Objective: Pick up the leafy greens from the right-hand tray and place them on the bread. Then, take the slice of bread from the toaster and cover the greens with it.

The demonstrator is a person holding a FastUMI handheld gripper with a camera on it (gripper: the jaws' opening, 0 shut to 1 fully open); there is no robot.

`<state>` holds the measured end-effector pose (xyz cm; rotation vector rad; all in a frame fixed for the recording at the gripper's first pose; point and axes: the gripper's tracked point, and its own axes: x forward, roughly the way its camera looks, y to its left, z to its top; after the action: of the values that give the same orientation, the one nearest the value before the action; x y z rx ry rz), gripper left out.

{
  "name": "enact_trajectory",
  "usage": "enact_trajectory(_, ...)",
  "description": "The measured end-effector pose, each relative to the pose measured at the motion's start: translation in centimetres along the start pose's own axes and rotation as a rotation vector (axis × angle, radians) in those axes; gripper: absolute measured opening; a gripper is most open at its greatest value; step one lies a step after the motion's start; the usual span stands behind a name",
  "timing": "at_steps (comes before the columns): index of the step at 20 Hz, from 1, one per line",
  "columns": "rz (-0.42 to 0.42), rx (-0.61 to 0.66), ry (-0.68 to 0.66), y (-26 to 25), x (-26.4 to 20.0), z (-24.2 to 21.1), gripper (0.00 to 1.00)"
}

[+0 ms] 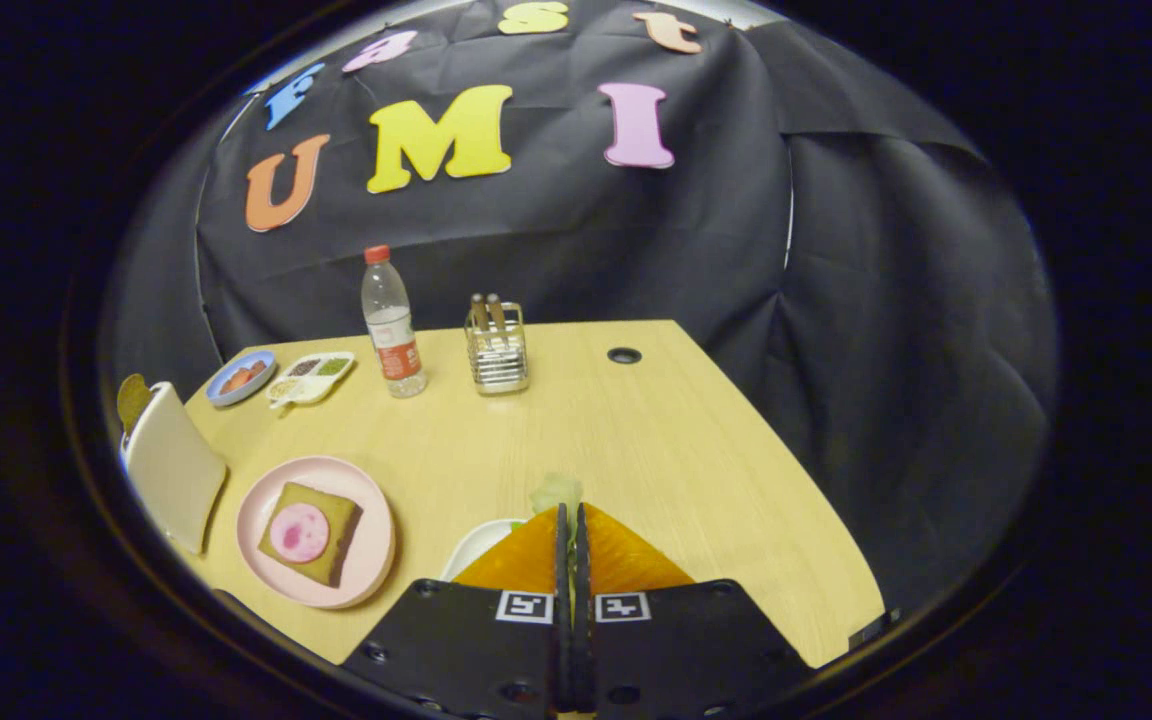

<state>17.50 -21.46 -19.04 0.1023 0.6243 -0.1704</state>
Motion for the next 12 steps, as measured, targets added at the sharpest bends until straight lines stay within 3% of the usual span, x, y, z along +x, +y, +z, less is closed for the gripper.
enact_trajectory(12,0.031,-0.090,-0.167,9.7,-9.5,1.4,0.01)
